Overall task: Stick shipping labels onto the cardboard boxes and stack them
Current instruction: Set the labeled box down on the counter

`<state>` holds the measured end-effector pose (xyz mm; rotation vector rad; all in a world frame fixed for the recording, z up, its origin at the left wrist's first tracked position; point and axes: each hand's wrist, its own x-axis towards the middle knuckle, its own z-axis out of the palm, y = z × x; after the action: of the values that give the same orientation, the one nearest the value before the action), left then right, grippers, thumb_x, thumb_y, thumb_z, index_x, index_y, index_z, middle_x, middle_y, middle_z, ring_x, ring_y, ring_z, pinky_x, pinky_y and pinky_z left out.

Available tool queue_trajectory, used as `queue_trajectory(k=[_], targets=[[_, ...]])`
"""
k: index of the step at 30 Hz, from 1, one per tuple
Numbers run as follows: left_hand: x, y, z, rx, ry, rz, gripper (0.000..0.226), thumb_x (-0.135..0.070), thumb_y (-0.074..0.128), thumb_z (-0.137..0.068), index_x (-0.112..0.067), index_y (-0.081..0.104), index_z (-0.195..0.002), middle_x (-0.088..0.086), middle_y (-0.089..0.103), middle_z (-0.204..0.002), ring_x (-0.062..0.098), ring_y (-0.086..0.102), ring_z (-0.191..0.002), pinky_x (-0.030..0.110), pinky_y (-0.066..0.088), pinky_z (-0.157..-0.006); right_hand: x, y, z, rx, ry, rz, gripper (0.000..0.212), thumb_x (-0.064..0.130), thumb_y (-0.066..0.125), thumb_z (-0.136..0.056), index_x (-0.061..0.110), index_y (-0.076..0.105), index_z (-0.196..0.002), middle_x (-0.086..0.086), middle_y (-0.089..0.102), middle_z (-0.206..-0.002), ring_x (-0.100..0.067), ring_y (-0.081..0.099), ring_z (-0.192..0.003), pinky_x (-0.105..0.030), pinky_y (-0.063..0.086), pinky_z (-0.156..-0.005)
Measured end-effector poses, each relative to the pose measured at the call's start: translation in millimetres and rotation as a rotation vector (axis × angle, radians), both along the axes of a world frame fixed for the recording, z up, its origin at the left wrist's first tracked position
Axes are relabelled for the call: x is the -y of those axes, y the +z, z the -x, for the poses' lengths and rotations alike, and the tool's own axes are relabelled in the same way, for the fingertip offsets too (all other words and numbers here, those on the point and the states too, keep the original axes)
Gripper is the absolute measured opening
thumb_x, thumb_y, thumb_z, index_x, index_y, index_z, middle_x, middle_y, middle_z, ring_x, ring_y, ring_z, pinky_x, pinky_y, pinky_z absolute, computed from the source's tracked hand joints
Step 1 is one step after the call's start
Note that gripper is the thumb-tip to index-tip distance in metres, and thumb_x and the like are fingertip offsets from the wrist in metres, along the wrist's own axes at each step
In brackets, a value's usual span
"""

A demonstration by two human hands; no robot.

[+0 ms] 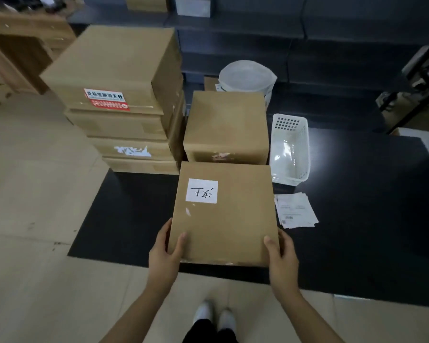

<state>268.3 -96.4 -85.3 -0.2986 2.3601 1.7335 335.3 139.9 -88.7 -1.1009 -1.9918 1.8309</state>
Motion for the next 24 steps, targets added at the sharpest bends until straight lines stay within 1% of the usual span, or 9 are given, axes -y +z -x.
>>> queue_trajectory(k=[3,5,8,10,13,16,19,22,24], targets=[[2,-20,5,0.013,-0.009,0.048,0.063,-0.061,0.059,-0.079,-0.042,0.041,-0.136,-0.034,0.055,-0.112,-0.01,0.054,-0.103,0.012,0.045,-0.078,2,-21,6,0.027,0.008,0.025,0.029,0.026,0.06,-0.093,0.031,0.052,-0.12,0.022,0.058,-0.103,0.004,0.055,-0.094,-0.02,0.043,-0.077],[3,-30,8,0.028,-0.014,0.065,0.063,-0.062,0.058,-0.079,-0.042,0.041,-0.136,-0.037,0.054,-0.11,-0.015,0.053,-0.101,0.01,0.045,-0.078,3,-31,10,0.054,0.022,0.024,0.029,0.026,0.058,-0.094,0.031,0.051,-0.122,0.022,0.057,-0.103,0.005,0.054,-0.092,-0.017,0.041,-0.073],[6,-40,12,0.054,-0.029,0.064,0.064,-0.061,0.058,-0.08,-0.038,0.04,-0.137,-0.037,0.054,-0.109,-0.018,0.052,-0.099,0.004,0.044,-0.073,7,-42,13,0.101,0.033,0.037,0.034,0.027,0.055,-0.095,0.026,0.049,-0.129,0.014,0.057,-0.105,0.003,0.053,-0.092,-0.02,0.041,-0.073],[6,-44,16,0.056,-0.041,0.067,0.066,-0.059,0.058,-0.081,-0.035,0.039,-0.139,-0.037,0.052,-0.109,-0.018,0.052,-0.098,0.001,0.043,-0.07,9,-47,15,0.113,0.036,0.042,0.036,0.027,0.054,-0.096,0.025,0.047,-0.131,0.014,0.056,-0.105,0.002,0.053,-0.092,-0.019,0.041,-0.072],[7,-44,19,0.059,-0.061,0.063,0.067,-0.061,0.058,-0.079,-0.035,0.039,-0.138,-0.036,0.052,-0.108,-0.019,0.052,-0.097,0.0,0.043,-0.067,10,-48,17,0.118,0.027,0.044,0.034,0.027,0.055,-0.095,0.026,0.047,-0.129,0.011,0.057,-0.11,0.002,0.053,-0.093,-0.019,0.042,-0.073],[11,-45,19,0.081,-0.079,0.051,0.065,-0.063,0.058,-0.078,-0.04,0.039,-0.136,-0.034,0.052,-0.11,-0.015,0.053,-0.1,0.004,0.044,-0.069,12,-49,16,0.13,0.001,0.073,0.031,0.027,0.056,-0.095,0.03,0.047,-0.124,0.012,0.055,-0.11,0.004,0.052,-0.093,-0.02,0.041,-0.073],[12,-46,20,0.095,-0.124,0.056,0.065,-0.062,0.059,-0.079,-0.04,0.037,-0.135,-0.03,0.053,-0.113,-0.006,0.055,-0.104,0.011,0.045,-0.075,12,-47,15,0.149,0.002,0.063,0.035,0.027,0.055,-0.095,0.026,0.046,-0.129,0.013,0.054,-0.108,0.004,0.051,-0.092,-0.02,0.041,-0.073],[11,-41,23,0.086,-0.181,0.101,0.068,-0.059,0.057,-0.081,-0.032,0.035,-0.139,-0.02,0.052,-0.12,0.003,0.054,-0.11,0.016,0.045,-0.083,10,-43,16,0.194,0.048,0.039,0.04,0.029,0.054,-0.096,0.023,0.043,-0.134,0.01,0.053,-0.112,0.0,0.051,-0.09,-0.017,0.039,-0.07],[10,-36,23,0.065,-0.22,0.174,0.072,-0.056,0.055,-0.084,-0.024,0.032,-0.144,-0.01,0.047,-0.133,0.012,0.048,-0.122,0.026,0.043,-0.095,7,-37,16,0.236,0.106,0.011,0.044,0.032,0.053,-0.096,0.023,0.041,-0.138,0.007,0.051,-0.115,-0.004,0.051,-0.091,-0.018,0.039,-0.07]])
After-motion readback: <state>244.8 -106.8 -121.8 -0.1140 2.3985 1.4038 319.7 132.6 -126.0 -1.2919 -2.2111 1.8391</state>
